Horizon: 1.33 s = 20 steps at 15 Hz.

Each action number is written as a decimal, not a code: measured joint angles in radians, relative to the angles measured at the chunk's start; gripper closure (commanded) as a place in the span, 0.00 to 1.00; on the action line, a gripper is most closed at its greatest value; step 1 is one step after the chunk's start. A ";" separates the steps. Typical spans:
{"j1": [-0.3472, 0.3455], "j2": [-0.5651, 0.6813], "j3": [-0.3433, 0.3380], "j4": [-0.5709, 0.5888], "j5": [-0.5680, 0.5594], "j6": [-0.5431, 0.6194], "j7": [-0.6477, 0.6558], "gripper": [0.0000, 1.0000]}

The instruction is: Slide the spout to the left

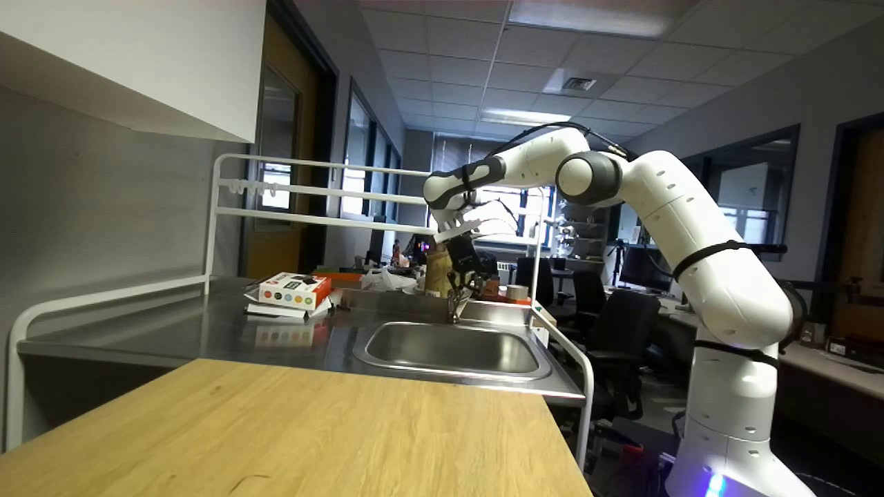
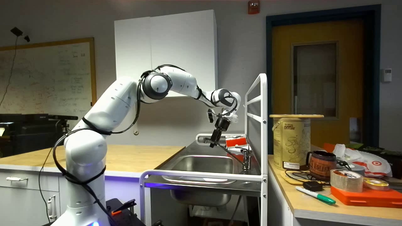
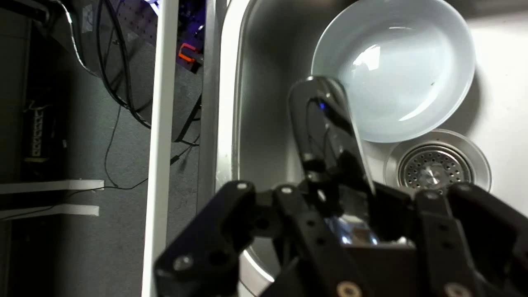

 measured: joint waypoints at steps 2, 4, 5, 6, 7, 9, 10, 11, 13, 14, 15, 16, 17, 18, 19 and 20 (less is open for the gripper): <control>-0.009 0.041 0.000 0.064 0.000 -0.062 -0.003 0.96; -0.017 0.075 0.000 0.116 0.004 -0.113 -0.004 0.96; -0.020 0.094 0.000 0.142 0.008 -0.137 -0.004 0.96; -0.024 0.114 0.001 0.170 0.015 -0.164 -0.004 0.96; -0.028 0.135 0.002 0.197 0.021 -0.190 -0.004 0.96; -0.033 0.178 0.002 0.250 0.029 -0.245 0.003 0.96; -0.035 0.200 0.002 0.275 0.031 -0.268 0.010 0.96; -0.035 0.223 0.002 0.301 0.035 -0.288 0.019 0.96; -0.033 0.267 0.005 0.352 0.042 -0.318 0.044 0.96; -0.032 0.288 0.008 0.375 0.047 -0.327 0.060 0.96; -0.030 0.307 0.009 0.396 0.056 -0.332 0.077 0.96; -0.026 0.325 0.009 0.412 0.062 -0.334 0.094 0.96; -0.023 0.341 0.009 0.426 0.063 -0.335 0.108 0.96; -0.020 0.356 0.009 0.437 0.063 -0.336 0.121 0.96; -0.017 0.370 0.009 0.447 0.063 -0.337 0.132 0.96; -0.015 0.382 0.009 0.457 0.063 -0.338 0.140 0.96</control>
